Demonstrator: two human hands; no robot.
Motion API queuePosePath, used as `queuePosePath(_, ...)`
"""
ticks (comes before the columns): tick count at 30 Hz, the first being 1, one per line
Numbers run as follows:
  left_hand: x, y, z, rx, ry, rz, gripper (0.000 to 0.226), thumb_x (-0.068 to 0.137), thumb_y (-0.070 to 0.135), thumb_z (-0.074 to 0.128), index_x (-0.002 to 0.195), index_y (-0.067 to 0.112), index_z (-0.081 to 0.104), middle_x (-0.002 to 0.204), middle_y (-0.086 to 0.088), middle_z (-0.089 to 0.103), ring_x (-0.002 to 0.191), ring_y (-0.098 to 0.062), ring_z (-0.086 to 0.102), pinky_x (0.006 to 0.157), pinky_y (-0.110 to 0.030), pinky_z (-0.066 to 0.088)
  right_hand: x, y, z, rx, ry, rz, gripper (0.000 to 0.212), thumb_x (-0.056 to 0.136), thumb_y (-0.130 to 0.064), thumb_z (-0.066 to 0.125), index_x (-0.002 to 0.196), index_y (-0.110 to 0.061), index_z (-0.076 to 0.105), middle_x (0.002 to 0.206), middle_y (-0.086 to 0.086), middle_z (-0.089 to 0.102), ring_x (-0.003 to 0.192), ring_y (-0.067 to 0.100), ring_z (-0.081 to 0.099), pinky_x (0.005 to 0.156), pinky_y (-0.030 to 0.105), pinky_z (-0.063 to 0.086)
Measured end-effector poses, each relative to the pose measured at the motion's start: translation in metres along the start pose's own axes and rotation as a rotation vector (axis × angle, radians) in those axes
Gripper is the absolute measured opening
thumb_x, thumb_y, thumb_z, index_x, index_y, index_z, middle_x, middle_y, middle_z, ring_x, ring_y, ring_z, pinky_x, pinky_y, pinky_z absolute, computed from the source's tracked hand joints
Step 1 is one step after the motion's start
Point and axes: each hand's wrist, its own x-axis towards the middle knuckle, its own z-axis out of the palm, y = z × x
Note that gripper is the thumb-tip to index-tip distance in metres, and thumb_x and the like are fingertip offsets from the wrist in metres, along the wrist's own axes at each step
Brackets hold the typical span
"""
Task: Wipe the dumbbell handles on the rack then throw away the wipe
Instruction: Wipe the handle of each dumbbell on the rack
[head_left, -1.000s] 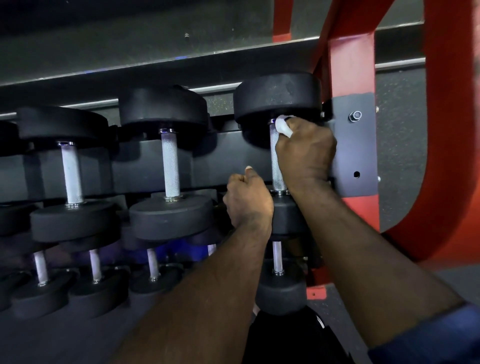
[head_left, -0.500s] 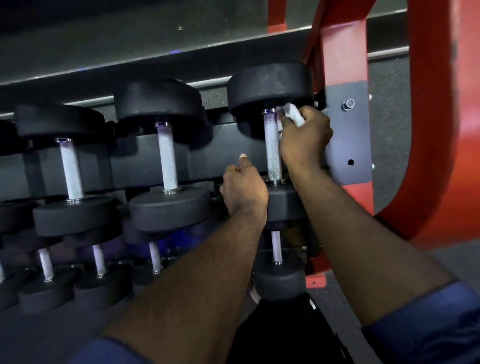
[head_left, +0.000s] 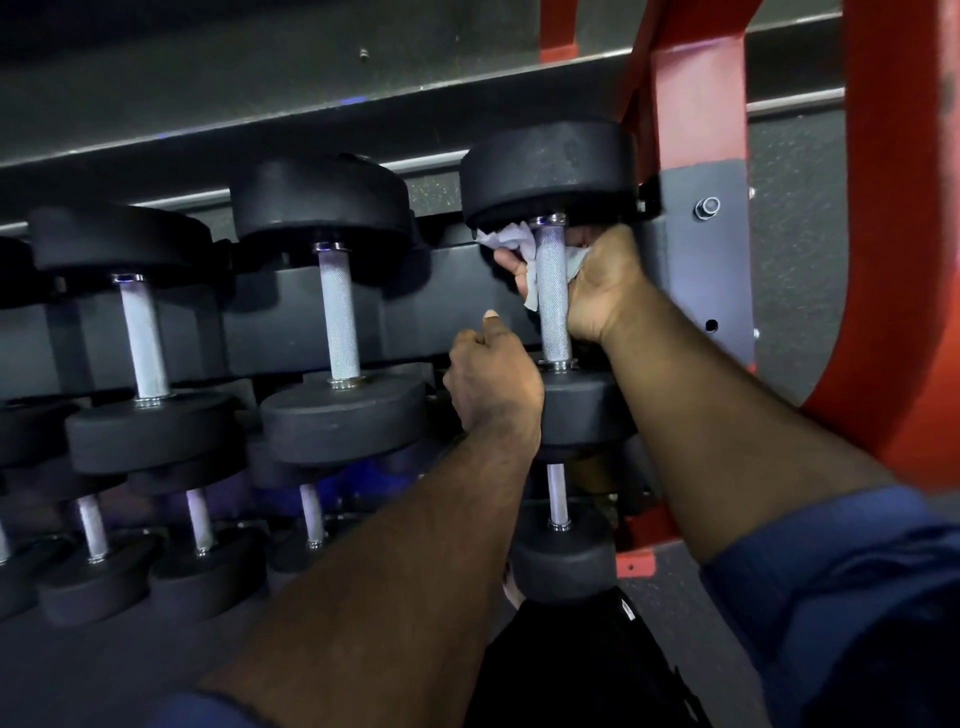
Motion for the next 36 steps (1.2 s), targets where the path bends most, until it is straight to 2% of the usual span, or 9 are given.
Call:
queuePosePath(4, -0.002, 0.002, -0.001, 0.0, 0.001, 0.001, 0.049, 0.098, 0.062, 0.038, 0.102, 0.021, 0.065, 0.1, -0.007, 0.074, 0.103, -0.026, 0.062, 0.083, -0.04, 0.048, -0.005, 0.01, 0.005, -0.081, 0.064, -0.213, 0.036, 0.095, -0.01, 0.036, 0.106, 0.012, 0.062, 0.092, 0.025, 0.07, 0.099, 0.039, 0.071, 0.056, 0.033, 0.06)
queuePosePath(8, 0.0, -0.001, 0.001, -0.004, -0.003, -0.008, 0.053, 0.092, 0.066, 0.036, 0.104, 0.023, 0.065, 0.101, -0.008, 0.074, 0.095, -0.028, 0.067, 0.089, -0.048, 0.056, -0.003, 0.019, -0.004, -0.318, 0.193, -0.617, 0.013, 0.084, -0.002, 0.055, 0.077, -0.006, 0.066, 0.085, 0.027, 0.07, 0.076, 0.034, 0.069, 0.059, 0.033, 0.053)
queuePosePath(11, 0.002, -0.002, 0.0, 0.005, 0.009, 0.001, 0.051, 0.095, 0.065, 0.037, 0.1, 0.023, 0.065, 0.102, -0.009, 0.072, 0.097, -0.029, 0.064, 0.092, -0.047, 0.055, -0.012, 0.021, -0.011, -0.834, 0.5, -0.927, 0.017, 0.076, -0.022, 0.075, 0.063, -0.013, 0.068, 0.057, -0.014, 0.06, 0.056, 0.0, 0.051, 0.056, 0.025, 0.043)
queuePosePath(13, 0.002, -0.001, -0.001, 0.009, 0.0, -0.006, 0.049, 0.101, 0.06, 0.039, 0.107, 0.018, 0.066, 0.11, -0.01, 0.069, 0.099, -0.026, 0.056, 0.091, -0.041, 0.049, -0.028, 0.024, -0.012, -1.087, 0.617, -1.1, 0.024, 0.082, -0.025, 0.075, 0.064, -0.012, 0.068, 0.043, -0.015, 0.046, 0.045, -0.007, 0.038, 0.049, 0.019, 0.034)
queuePosePath(17, 0.0, 0.001, -0.002, 0.008, -0.026, -0.014, 0.049, 0.104, 0.057, 0.041, 0.11, 0.015, 0.065, 0.115, -0.01, 0.067, 0.1, -0.026, 0.053, 0.087, -0.037, 0.044, -0.039, 0.03, -0.005, -1.321, 0.629, -1.416, 0.034, 0.085, -0.025, 0.07, 0.058, -0.011, 0.053, 0.048, 0.003, 0.028, 0.054, 0.011, 0.032, 0.047, 0.023, 0.02)
queuePosePath(22, -0.002, 0.002, -0.003, -0.002, -0.023, -0.011, 0.049, 0.102, 0.058, 0.041, 0.105, 0.016, 0.066, 0.106, -0.007, 0.068, 0.1, -0.027, 0.062, 0.091, -0.044, 0.053, -0.027, 0.038, -0.003, -1.678, 0.644, -1.583, 0.013, 0.082, -0.019, 0.065, 0.075, -0.014, 0.075, 0.067, 0.005, 0.068, 0.061, 0.024, 0.056, 0.051, 0.026, 0.03)
queuePosePath(25, -0.003, 0.004, -0.004, -0.01, -0.035, -0.002, 0.048, 0.105, 0.055, 0.041, 0.105, 0.014, 0.066, 0.102, -0.004, 0.065, 0.094, -0.024, 0.058, 0.079, -0.036, 0.044, -0.017, 0.04, -0.006, -1.932, 0.548, -1.498, 0.036, 0.082, -0.02, 0.044, 0.094, -0.023, 0.078, 0.086, -0.003, 0.07, 0.091, 0.021, 0.052, 0.062, 0.025, 0.036)
queuePosePath(31, -0.004, 0.004, -0.004, 0.001, -0.049, 0.001, 0.046, 0.106, 0.053, 0.041, 0.109, 0.014, 0.064, 0.095, 0.002, 0.053, 0.09, -0.02, 0.043, 0.08, -0.035, 0.034, -0.014, 0.038, -0.009, -1.883, 0.486, -1.484, 0.038, 0.08, -0.009, 0.049, 0.099, -0.024, 0.079, 0.091, -0.007, 0.073, 0.097, 0.024, 0.055, 0.073, 0.022, 0.037)
queuePosePath(36, -0.001, 0.003, -0.003, -0.001, -0.034, -0.002, 0.047, 0.104, 0.056, 0.041, 0.104, 0.015, 0.065, 0.102, -0.004, 0.063, 0.097, -0.025, 0.054, 0.084, -0.038, 0.045, -0.023, 0.036, -0.003, -1.431, 0.493, -1.508, 0.031, 0.068, -0.007, 0.054, 0.081, -0.018, 0.079, 0.078, 0.0, 0.073, 0.068, 0.013, 0.061, 0.062, 0.017, 0.037)
